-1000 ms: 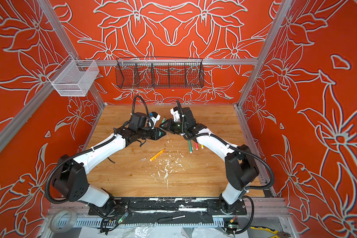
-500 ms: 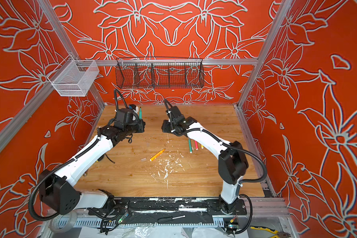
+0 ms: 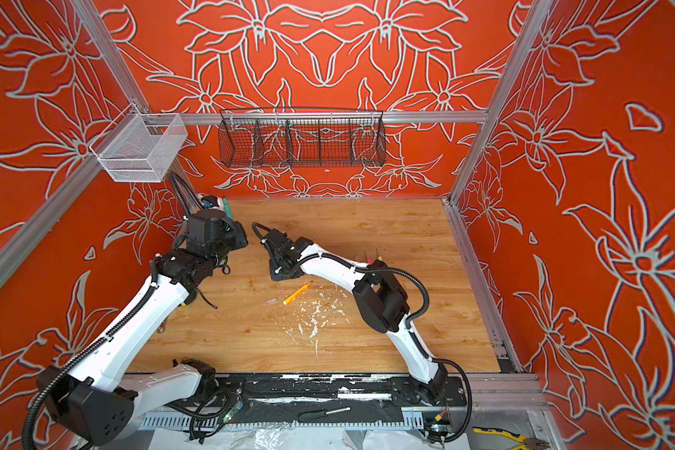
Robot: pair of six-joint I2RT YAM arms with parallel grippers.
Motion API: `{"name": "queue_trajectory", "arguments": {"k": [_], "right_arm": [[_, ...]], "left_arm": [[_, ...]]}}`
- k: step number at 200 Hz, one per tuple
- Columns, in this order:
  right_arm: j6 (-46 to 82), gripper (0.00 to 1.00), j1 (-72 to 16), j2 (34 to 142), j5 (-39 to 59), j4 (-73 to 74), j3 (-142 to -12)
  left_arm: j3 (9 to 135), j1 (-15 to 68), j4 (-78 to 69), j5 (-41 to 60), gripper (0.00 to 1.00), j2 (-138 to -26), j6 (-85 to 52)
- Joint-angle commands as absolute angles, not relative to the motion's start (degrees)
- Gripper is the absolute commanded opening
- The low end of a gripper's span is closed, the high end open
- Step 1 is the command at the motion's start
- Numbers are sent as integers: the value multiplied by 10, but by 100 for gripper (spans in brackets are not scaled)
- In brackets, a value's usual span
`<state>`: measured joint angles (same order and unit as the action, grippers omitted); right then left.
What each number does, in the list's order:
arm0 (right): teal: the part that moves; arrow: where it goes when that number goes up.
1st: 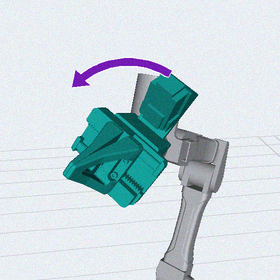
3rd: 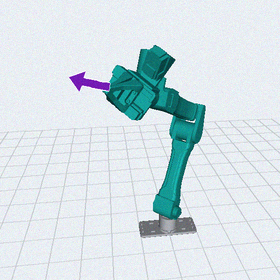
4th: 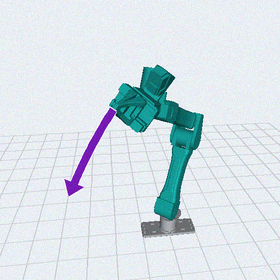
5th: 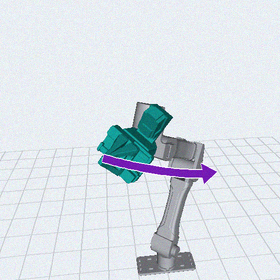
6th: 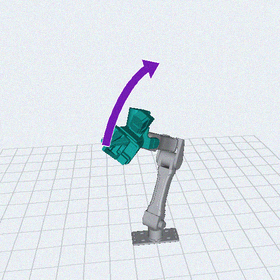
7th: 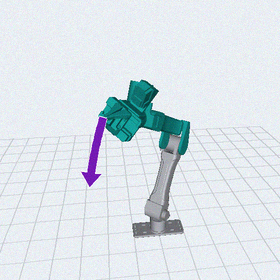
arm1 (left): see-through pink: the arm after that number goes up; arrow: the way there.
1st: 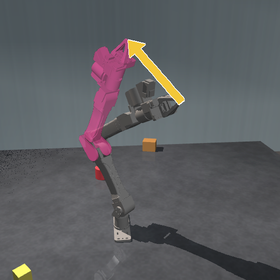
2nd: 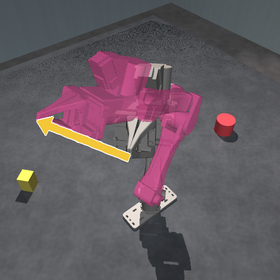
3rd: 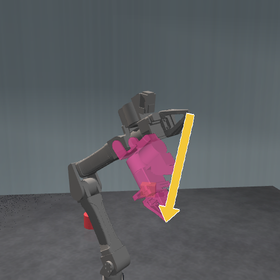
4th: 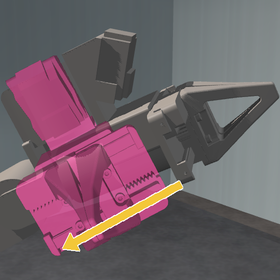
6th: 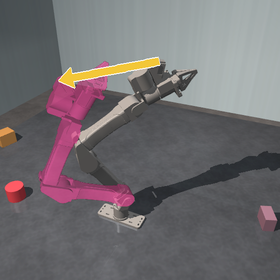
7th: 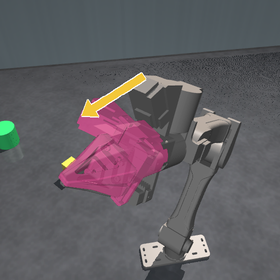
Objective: Insert the pens into the pen caps
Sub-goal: 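Lower the right gripper onto the translucent cap on the table and close, then lift the translucent cap with the right gripper while the left gripper holds the marker upright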
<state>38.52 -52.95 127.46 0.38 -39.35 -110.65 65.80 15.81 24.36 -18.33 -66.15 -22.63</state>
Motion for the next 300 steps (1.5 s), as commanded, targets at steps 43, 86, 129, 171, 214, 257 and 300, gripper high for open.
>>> {"name": "queue_trajectory", "arguments": {"k": [43,86,129,171,214,257,300], "right_arm": [[374,44,-535,1385,-71,-468,-1252],[381,41,-536,1436,-89,-482,-1310],[386,35,-534,1484,-90,-503,-1361],[393,31,-530,1495,-102,-504,-1367],[402,21,-520,1487,-113,-498,-1337],[401,9,-515,1442,-113,-462,-1278],[387,6,-506,1350,-130,-421,-1183]], "left_arm": [[649,152,237,-194,0,-634,-244],[646,151,234,-195,0,-629,-245],[642,151,230,-191,0,-624,-245],[641,150,226,-183,0,-625,-243],[638,150,222,-176,0,-627,-243],[634,150,213,-163,0,-627,-241],[625,151,188,-117,0,-631,-235]]}}
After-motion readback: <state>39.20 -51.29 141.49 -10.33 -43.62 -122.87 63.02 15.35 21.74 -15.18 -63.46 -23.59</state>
